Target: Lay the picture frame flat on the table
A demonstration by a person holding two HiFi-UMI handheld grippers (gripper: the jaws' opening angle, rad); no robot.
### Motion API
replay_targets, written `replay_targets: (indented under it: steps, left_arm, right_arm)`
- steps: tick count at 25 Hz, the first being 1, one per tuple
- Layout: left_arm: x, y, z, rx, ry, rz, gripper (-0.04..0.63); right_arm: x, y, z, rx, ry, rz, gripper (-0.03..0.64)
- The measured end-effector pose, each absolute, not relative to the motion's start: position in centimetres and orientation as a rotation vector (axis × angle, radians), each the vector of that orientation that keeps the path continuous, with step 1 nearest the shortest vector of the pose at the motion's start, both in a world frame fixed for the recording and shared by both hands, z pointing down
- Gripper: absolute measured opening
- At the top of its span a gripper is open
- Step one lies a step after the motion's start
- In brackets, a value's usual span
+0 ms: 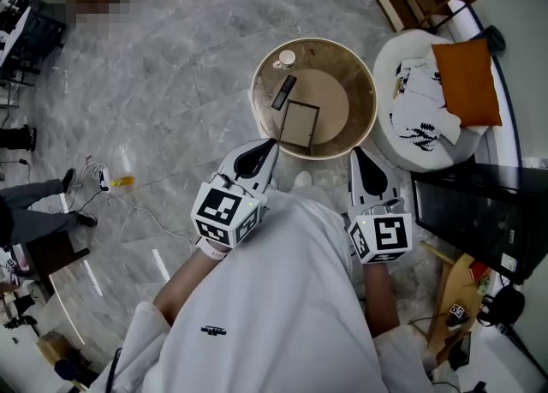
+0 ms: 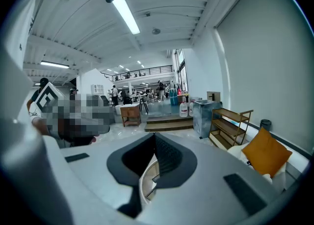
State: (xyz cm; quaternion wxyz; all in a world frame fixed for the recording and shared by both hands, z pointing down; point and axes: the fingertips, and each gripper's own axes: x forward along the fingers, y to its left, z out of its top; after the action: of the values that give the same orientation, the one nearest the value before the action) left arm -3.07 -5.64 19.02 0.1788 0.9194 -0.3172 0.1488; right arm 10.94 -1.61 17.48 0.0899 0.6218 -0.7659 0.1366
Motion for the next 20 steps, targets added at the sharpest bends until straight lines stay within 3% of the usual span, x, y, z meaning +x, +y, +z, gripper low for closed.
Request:
replay_targets:
  steps: [20]
  left_arm:
    - [-0.2,-5.3,18.2,2.628,-0.821,0.410,0.003]
  right_arm:
    - [11.5,-1.7,17.3,1.874,-2.265,0.389,0.005]
